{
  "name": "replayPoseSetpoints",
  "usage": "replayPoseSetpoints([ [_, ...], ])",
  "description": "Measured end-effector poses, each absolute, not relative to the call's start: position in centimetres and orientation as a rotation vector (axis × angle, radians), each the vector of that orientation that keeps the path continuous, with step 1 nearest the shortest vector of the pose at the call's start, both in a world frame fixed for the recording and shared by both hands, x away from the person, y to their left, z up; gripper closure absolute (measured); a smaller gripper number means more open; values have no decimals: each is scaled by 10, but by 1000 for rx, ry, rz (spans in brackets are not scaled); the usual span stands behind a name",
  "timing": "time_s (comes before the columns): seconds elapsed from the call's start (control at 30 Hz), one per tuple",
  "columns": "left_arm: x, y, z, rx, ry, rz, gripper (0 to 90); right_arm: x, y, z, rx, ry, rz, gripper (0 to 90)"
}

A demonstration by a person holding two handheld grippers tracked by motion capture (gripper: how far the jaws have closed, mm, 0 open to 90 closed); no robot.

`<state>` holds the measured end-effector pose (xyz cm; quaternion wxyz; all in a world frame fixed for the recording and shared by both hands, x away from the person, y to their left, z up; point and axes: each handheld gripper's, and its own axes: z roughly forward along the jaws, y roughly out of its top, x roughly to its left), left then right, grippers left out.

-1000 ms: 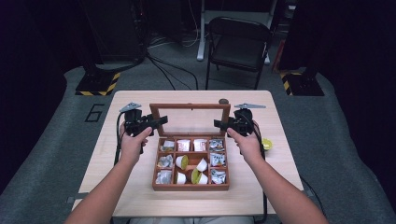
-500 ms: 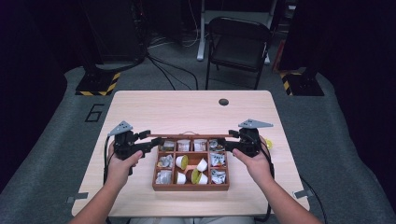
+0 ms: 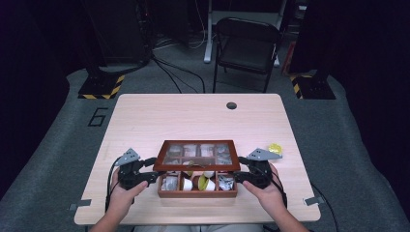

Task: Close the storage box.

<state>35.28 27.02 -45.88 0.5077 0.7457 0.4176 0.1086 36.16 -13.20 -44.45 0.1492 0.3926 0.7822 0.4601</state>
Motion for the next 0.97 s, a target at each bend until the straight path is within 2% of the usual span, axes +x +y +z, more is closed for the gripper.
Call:
replayPoseSetpoints([
  [0.4, 332, 267, -483, 1910, 1008, 192, 390, 339, -143, -473, 1129, 2353, 1289, 367],
  [0.97, 310, 269, -488, 1999, 1023, 196, 365, 322, -153, -477, 1040, 2465, 1161, 359],
])
